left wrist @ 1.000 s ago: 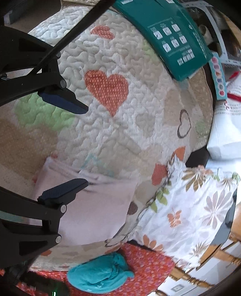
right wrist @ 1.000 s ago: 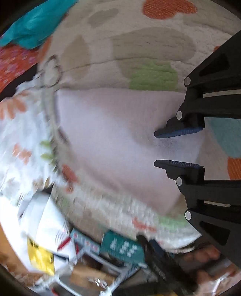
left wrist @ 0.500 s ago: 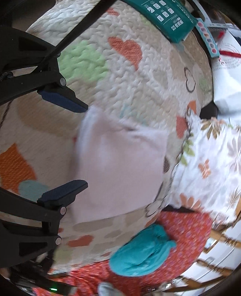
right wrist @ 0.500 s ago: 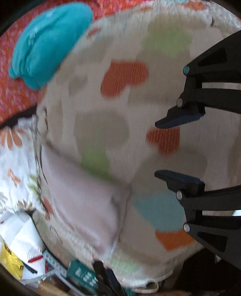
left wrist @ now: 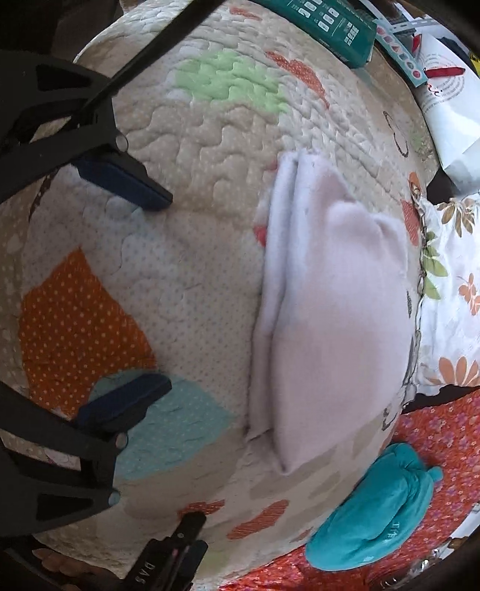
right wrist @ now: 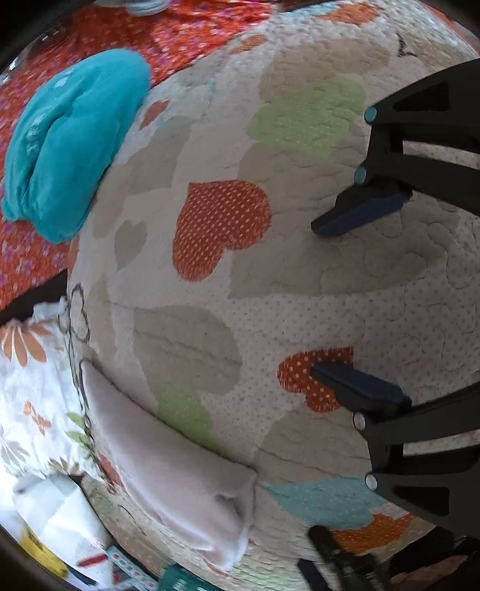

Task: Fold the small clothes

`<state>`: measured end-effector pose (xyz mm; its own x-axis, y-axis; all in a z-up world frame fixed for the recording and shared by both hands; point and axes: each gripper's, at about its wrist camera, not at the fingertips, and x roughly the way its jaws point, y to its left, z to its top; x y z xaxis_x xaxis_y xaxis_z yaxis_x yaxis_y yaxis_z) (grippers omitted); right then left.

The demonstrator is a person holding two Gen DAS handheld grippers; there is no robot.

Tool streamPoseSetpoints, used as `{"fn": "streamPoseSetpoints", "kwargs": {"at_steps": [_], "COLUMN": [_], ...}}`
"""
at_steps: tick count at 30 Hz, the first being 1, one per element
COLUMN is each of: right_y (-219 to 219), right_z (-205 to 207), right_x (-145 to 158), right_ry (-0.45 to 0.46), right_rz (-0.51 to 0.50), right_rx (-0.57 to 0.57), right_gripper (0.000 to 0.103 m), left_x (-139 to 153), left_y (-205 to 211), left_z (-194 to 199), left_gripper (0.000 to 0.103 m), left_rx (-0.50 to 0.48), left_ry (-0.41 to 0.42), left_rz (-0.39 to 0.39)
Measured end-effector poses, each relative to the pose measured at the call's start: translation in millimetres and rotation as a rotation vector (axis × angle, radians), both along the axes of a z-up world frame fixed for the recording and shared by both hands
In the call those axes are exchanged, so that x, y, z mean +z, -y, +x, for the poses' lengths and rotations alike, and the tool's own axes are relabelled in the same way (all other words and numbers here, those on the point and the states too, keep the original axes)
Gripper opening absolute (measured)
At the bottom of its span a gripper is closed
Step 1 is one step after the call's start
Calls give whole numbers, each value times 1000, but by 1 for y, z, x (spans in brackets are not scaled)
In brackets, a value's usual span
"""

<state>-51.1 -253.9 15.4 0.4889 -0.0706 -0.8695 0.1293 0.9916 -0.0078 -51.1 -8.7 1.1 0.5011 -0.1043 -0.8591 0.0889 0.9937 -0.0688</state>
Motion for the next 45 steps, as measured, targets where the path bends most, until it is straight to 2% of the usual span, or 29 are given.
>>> {"fn": "streamPoseSetpoints", "kwargs": {"at_steps": [4,10,19,27,45], "right_y": [4,-2,-4,-8,-10], "right_z": [-2,2,4,3,0], "right_x": [-2,-8,-8,-8,-9], "right_ry": [-1,23,32,40,59], "right_rz": [17,15,14,-8,-23], "right_rx": [-27,-53,-83,-94,-90], "right_gripper": [88,102,103,103,103], "left_x": [-5,-7,-7,-8,-8], "left_y": [2,8,8,12,10], "left_z": [-3,-5,-3,-4,-5], "left_gripper": [102,103,103,103,103], "left_rx": [-20,-5,10,7,1], "left_ry": [-6,17,-2,20,17], "left_rz": [3,22,27,55,46]}}
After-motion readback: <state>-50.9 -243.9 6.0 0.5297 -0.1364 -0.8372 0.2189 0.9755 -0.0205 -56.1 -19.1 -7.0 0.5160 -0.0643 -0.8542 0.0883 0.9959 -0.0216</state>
